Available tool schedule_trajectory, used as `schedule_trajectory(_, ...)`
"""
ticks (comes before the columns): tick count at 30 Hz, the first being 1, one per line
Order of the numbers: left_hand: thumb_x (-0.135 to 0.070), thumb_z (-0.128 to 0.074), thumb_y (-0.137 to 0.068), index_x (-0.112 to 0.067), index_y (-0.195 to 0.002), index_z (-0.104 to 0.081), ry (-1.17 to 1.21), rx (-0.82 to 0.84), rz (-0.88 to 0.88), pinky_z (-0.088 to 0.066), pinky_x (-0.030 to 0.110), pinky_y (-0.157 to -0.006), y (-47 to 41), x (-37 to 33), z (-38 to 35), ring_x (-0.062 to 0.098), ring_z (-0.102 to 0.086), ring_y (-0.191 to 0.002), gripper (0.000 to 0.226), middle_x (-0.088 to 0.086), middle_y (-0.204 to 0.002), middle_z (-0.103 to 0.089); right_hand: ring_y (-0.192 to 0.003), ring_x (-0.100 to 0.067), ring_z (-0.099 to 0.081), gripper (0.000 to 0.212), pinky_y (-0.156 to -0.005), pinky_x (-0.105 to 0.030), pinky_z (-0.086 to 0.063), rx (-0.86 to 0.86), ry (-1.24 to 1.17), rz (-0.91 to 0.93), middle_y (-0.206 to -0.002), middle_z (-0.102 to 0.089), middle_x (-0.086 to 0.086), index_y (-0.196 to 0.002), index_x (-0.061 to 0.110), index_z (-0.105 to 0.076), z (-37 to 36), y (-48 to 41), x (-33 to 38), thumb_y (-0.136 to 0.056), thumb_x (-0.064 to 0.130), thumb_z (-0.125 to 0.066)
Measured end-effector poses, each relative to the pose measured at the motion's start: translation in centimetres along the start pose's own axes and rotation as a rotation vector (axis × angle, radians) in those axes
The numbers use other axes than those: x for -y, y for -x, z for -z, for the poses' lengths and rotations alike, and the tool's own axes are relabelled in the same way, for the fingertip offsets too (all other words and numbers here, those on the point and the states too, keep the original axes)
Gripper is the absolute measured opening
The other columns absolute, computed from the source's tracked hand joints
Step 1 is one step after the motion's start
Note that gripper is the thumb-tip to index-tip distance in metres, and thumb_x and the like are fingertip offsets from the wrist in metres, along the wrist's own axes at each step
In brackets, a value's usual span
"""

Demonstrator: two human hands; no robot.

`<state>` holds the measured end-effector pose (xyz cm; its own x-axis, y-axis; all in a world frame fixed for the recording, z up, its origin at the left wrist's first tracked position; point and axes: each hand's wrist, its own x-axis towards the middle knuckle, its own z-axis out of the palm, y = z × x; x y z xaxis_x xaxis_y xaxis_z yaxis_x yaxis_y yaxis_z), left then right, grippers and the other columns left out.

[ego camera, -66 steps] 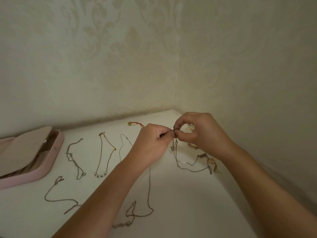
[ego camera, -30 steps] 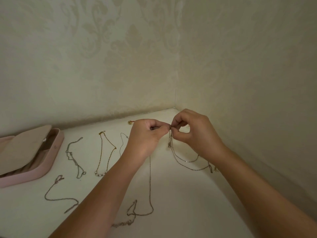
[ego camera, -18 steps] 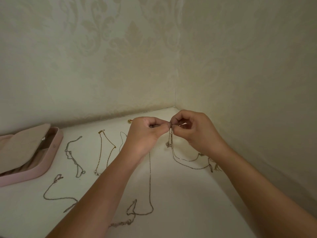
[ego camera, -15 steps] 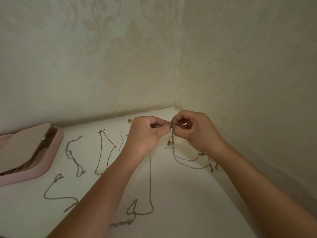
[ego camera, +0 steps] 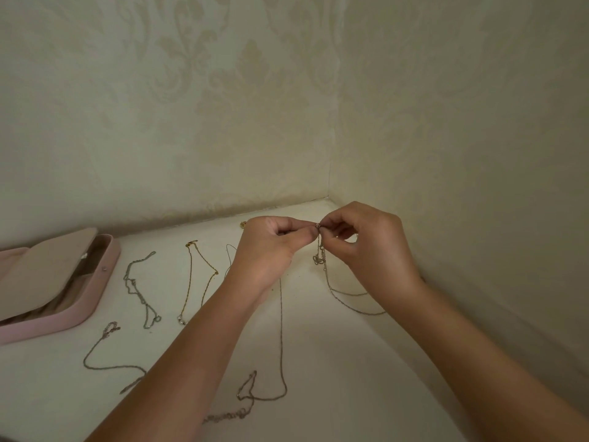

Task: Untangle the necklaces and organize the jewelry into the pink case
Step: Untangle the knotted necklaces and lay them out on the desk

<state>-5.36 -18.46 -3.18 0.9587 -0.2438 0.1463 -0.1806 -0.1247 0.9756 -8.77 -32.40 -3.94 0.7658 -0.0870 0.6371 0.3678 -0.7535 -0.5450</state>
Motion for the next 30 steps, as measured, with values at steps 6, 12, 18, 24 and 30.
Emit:
schedule_trajectory(6,-0.012,-0.067,-0.087,-0.007,-0.09,-0.075,-0.036,0.065,0.017,-0.028,0.009,-0.043,0.1,0.0,0.1,0.0,-0.041,-0.037,0.01,-0.017,-0.041,-0.047,-0.064,-0.004,-0.052,0.01,-0.064,-0.016,-0.041,0.082,0.028,0.026,-0.07,-0.057,0.006,-0.074,0.012,-0.063,0.6,-0.3,0.1,-0.075,0.003,-0.068)
schedule_trajectory(12,-0.014,-0.066,-0.088,-0.009,-0.087,-0.074,-0.024,0.088,-0.018,-0.026,0.012,-0.045,-0.1,0.1,0.2,0.002,-0.037,-0.041,0.009,-0.017,-0.043,-0.044,-0.058,-0.003,-0.049,0.014,-0.053,-0.01,-0.038,0.15,-0.199,-0.119,-0.062,-0.055,0.01,-0.071,0.013,-0.063,1.4,-0.5,0.5,-0.076,0.001,-0.068)
schedule_trajectory(18,-0.012,-0.064,-0.087,-0.01,-0.082,-0.071,-0.054,0.06,-0.034,-0.028,0.009,-0.044,-0.2,0.0,0.2,-0.002,-0.044,-0.04,0.009,-0.02,-0.04,-0.044,-0.062,-0.001,-0.055,0.016,-0.058,-0.009,-0.041,0.137,-0.292,-0.121,-0.069,-0.063,0.007,-0.078,0.015,-0.066,1.4,-0.4,0.4,-0.079,0.0,-0.07)
schedule_trajectory(24,-0.011,-0.066,-0.083,-0.014,-0.069,-0.068,-0.092,0.017,-0.033,-0.023,0.016,-0.043,-0.2,0.3,0.0,0.004,-0.029,-0.037,0.014,-0.014,-0.043,-0.034,-0.08,-0.005,-0.063,0.012,-0.055,-0.004,-0.042,0.14,-0.117,-0.009,-0.074,-0.065,0.014,-0.087,0.012,-0.076,1.5,-0.4,0.2,-0.084,0.003,-0.069)
schedule_trajectory(30,-0.008,-0.067,-0.082,-0.006,-0.074,-0.07,-0.192,0.01,-0.128,-0.026,0.012,-0.043,-0.1,0.4,-0.3,0.005,-0.03,-0.042,0.008,-0.01,-0.046,-0.035,-0.074,-0.006,-0.063,0.009,-0.068,-0.022,-0.051,0.135,0.009,0.052,-0.074,-0.071,0.003,-0.085,0.01,-0.075,1.3,-0.4,-0.3,-0.08,0.005,-0.069)
